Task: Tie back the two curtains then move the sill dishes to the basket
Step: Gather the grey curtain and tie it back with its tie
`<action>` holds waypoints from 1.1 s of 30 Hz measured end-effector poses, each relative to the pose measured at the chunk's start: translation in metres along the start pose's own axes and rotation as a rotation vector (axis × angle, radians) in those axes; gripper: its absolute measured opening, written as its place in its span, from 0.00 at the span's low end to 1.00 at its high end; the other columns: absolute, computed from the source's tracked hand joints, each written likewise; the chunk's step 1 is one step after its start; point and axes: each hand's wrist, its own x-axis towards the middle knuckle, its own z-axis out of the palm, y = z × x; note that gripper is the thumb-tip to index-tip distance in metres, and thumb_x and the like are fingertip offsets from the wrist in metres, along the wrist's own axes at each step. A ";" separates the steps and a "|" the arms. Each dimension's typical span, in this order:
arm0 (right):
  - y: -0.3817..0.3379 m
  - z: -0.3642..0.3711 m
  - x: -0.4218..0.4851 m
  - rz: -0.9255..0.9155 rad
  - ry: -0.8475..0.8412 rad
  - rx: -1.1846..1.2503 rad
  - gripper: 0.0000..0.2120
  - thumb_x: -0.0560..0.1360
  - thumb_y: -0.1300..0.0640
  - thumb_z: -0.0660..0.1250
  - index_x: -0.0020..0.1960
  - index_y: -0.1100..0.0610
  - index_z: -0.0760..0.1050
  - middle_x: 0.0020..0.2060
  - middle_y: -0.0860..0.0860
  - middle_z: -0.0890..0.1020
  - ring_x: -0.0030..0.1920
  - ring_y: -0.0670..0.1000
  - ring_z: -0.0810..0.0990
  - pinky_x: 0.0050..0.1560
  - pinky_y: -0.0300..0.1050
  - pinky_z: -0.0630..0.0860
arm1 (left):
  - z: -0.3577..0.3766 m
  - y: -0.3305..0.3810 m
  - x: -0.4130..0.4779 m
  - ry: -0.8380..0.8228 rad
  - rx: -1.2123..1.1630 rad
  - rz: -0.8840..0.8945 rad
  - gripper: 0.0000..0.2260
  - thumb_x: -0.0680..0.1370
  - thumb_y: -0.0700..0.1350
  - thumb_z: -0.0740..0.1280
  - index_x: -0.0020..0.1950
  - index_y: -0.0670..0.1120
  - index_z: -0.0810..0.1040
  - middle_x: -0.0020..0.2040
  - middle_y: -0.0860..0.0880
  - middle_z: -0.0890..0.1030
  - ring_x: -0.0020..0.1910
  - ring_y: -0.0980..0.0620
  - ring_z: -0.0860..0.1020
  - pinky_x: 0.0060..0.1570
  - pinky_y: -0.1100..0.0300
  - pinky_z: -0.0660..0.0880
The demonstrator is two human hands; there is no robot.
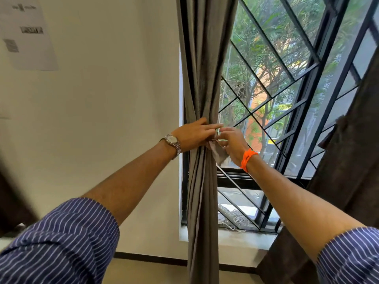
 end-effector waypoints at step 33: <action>-0.052 0.027 0.011 -0.356 -0.064 -0.449 0.10 0.72 0.67 0.69 0.41 0.52 0.79 0.42 0.58 0.84 0.45 0.55 0.84 0.47 0.53 0.83 | 0.010 0.002 0.007 0.386 -0.524 -0.668 0.19 0.70 0.53 0.75 0.53 0.45 0.73 0.39 0.51 0.78 0.34 0.53 0.73 0.29 0.60 0.68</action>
